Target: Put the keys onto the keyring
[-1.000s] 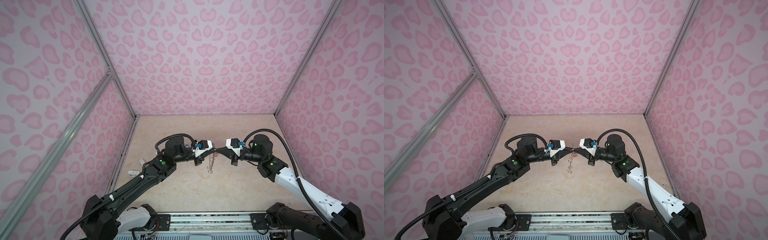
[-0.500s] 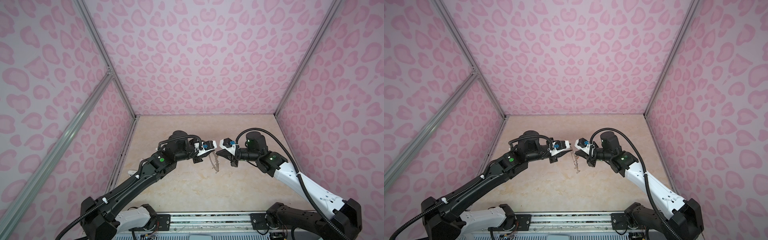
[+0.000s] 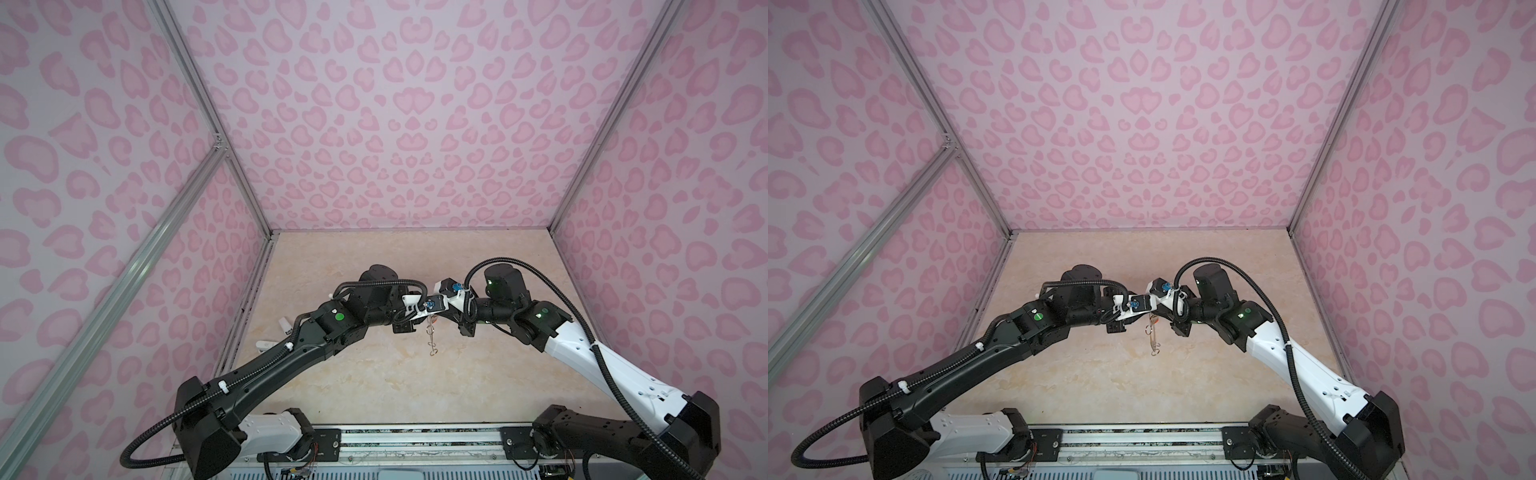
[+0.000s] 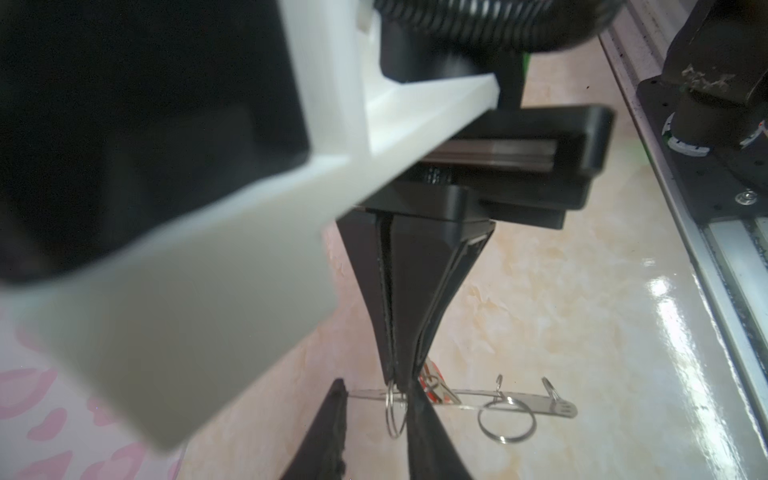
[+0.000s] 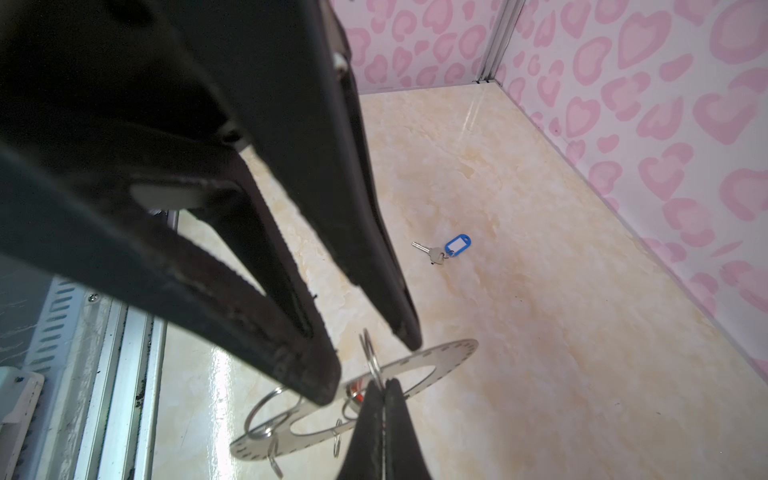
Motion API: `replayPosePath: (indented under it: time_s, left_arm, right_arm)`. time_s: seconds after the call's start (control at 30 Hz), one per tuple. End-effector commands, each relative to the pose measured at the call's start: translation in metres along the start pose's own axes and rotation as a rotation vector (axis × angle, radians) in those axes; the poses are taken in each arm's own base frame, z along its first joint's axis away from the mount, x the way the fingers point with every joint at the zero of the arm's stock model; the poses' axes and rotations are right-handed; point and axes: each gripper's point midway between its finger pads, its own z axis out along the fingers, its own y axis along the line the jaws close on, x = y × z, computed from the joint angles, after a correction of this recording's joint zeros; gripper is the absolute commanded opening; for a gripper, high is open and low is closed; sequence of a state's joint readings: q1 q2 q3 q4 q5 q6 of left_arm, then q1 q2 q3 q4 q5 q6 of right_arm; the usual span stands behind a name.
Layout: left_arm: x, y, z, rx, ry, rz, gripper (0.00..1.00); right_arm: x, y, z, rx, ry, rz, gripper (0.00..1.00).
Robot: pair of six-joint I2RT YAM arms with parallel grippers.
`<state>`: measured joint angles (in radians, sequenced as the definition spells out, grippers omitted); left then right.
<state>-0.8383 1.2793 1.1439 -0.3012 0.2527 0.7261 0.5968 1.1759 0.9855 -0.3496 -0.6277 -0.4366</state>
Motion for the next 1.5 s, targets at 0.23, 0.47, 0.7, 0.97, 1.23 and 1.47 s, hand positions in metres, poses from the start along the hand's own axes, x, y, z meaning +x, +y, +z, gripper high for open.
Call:
replayPosePath:
  time_s: [0.23,0.47,0.7,0.97,1.23,1.47]
  left_arm:
    - [0.007,0.003,0.003,-0.013,0.054,0.012,0.24]
    - [0.009,0.000,0.004,0.002,0.060,0.012,0.22]
    - [0.011,-0.003,0.005,0.009,0.065,0.015,0.14]
    - [0.005,-0.001,0.002,-0.002,0.030,0.001,0.03]
    - [-0.014,0.022,-0.018,-0.080,-0.131,-0.109,0.03]
    - [-0.033,0.035,-0.033,-0.121,-0.305,-0.192,0.03]
  right_arm:
    - [-0.010,0.000,-0.003,0.011,-0.030,-0.007,0.00]
    - [-0.015,0.000,-0.003,0.013,-0.043,-0.007,0.00]
    - [-0.020,0.001,-0.004,0.014,-0.065,-0.008,0.00]
    - [-0.014,-0.007,-0.005,0.075,-0.047,-0.017,0.15]
    - [-0.004,-0.023,-0.018,0.213,-0.102,-0.029,0.31]
    - [-0.013,-0.018,-0.022,0.209,-0.190,-0.043,0.35]
